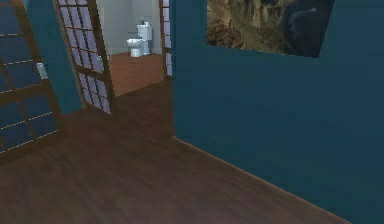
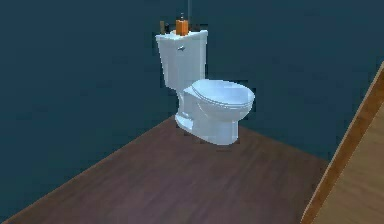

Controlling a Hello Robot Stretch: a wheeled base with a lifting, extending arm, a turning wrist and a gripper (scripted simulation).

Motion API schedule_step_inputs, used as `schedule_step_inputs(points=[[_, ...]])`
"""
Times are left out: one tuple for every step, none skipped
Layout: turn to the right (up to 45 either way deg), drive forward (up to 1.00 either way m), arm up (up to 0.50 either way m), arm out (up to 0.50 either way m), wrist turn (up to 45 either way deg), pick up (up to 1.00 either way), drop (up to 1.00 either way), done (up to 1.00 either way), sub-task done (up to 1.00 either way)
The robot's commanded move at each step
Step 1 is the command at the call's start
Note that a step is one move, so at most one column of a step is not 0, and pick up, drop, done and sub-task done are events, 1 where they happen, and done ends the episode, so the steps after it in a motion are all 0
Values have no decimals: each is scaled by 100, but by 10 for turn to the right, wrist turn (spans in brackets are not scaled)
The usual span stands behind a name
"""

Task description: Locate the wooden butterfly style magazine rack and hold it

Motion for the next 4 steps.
schedule_step_inputs(points=[[-30,0,0,0,0,0,0,0,0],[0,50,0,0,0,0,0,0,0],[-450,0,0,0,0,0,0,0,0],[0,15,0,0,0,0,0,0,0]])
